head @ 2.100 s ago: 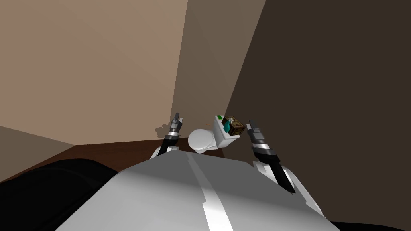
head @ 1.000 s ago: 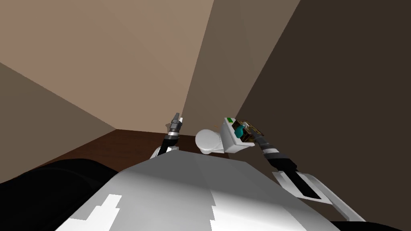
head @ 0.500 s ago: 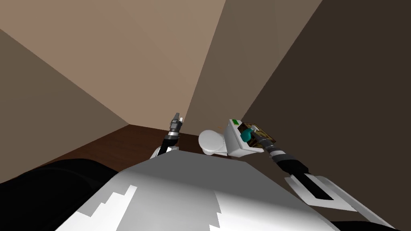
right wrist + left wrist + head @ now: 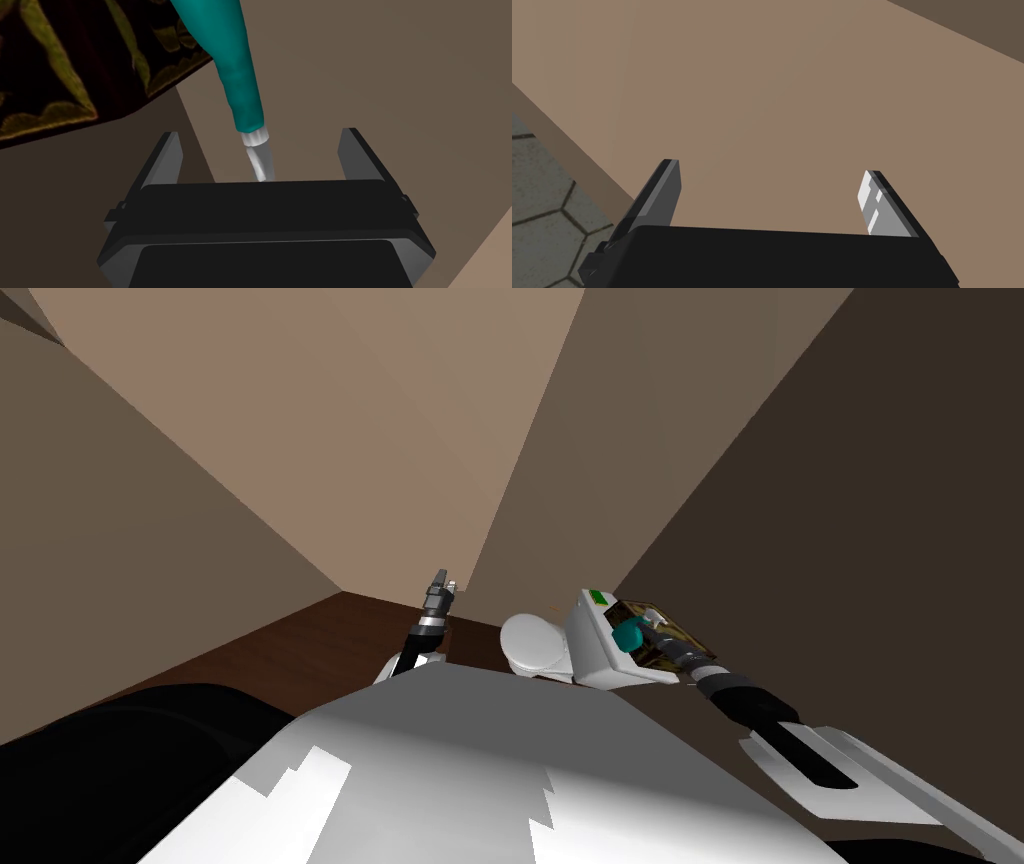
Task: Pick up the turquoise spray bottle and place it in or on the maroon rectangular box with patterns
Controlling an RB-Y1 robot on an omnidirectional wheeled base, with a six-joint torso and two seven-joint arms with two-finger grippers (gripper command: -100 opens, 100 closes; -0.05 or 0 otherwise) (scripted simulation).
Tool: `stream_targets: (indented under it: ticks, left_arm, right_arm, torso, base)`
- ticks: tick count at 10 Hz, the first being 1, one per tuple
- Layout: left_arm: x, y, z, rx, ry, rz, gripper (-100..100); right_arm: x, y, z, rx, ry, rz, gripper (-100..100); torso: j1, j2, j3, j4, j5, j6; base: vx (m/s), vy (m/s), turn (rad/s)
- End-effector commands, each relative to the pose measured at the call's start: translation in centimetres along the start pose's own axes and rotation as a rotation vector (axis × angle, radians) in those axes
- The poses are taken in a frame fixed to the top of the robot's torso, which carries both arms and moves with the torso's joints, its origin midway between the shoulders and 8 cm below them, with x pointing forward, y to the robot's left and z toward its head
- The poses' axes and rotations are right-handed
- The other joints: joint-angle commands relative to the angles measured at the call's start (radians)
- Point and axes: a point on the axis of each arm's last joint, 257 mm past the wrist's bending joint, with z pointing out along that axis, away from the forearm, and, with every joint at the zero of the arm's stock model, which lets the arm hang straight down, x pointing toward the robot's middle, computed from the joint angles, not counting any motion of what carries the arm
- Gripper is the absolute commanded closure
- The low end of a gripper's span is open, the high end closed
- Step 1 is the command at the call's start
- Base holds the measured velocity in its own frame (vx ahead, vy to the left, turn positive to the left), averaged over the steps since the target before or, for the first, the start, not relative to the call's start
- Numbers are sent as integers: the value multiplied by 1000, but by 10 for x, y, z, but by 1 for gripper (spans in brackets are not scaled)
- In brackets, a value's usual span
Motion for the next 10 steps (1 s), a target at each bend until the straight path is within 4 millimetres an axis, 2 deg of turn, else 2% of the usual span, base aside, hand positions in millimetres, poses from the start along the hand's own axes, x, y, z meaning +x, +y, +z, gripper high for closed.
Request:
stream_targets:
  ticks: [1, 6, 7, 8, 9, 10]
  left_arm:
    - [0, 0, 0, 0, 0, 0, 0]
    - [0, 0, 0, 0, 0, 0, 0]
    - [0, 0, 0, 0, 0, 0, 0]
    - [0, 0, 0, 0, 0, 0, 0]
    - [0, 0, 0, 0, 0, 0, 0]
    - [0, 0, 0, 0, 0, 0, 0]
  right_arm:
    - [0, -13, 0, 32, 22, -55, -100]
    - [1, -52, -2, 114, 89, -206, -100]
    - [-1, -48, 0, 102, 81, -188, -100]
    - [-1, -49, 0, 106, 82, -191, 0]
    - [-3, -61, 1, 132, 78, -183, -100]
    - [-5, -73, 3, 159, 75, -176, -100]
  torso:
    - [0, 0, 0, 0, 0, 0]
    - [0, 0, 0, 0, 0, 0]
    - [0, 0, 0, 0, 0, 0]
    - [-1, 0, 0, 0, 0, 1]
    - [-1, 1, 1, 0, 0, 1]
    - [-2, 3, 2, 1, -1, -1]
  base:
    - [14, 27, 90]
    - [18, 33, 81]
    - [9, 12, 10]
    - [0, 0, 0]
    - [-43, 7, 202]
    - [-91, 8, 324]
